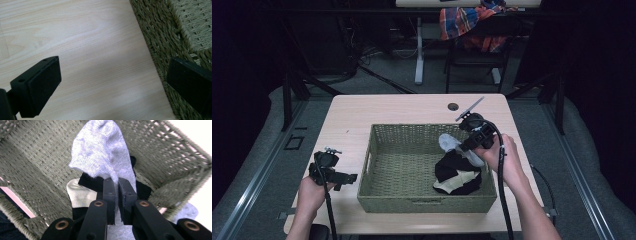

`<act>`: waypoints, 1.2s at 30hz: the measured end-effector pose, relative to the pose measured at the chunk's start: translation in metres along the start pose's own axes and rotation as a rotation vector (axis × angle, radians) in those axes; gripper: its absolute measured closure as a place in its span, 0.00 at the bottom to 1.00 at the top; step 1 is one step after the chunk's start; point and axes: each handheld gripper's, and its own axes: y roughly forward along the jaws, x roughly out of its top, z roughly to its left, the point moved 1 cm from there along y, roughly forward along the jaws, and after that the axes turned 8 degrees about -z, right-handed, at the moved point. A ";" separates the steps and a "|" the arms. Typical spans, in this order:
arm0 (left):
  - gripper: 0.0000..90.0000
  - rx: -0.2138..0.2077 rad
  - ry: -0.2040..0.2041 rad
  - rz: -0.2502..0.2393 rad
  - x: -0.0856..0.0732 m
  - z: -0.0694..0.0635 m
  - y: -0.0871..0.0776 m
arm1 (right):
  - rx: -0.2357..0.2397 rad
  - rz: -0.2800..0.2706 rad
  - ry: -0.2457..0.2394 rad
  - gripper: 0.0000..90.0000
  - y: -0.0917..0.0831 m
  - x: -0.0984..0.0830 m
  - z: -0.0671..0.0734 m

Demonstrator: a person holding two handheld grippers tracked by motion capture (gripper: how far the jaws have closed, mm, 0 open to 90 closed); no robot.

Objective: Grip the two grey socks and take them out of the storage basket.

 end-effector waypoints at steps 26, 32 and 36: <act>0.00 -0.002 0.002 0.004 0.000 -0.001 0.000 | -0.102 -0.094 0.101 0.95 -0.059 -0.024 -0.042; 0.00 0.001 0.002 0.005 0.000 0.000 0.000 | -0.130 -0.102 0.161 0.95 -0.065 -0.034 -0.060; 0.00 0.000 0.001 0.005 0.000 0.000 0.000 | -0.138 -0.099 0.194 0.95 -0.066 -0.041 -0.071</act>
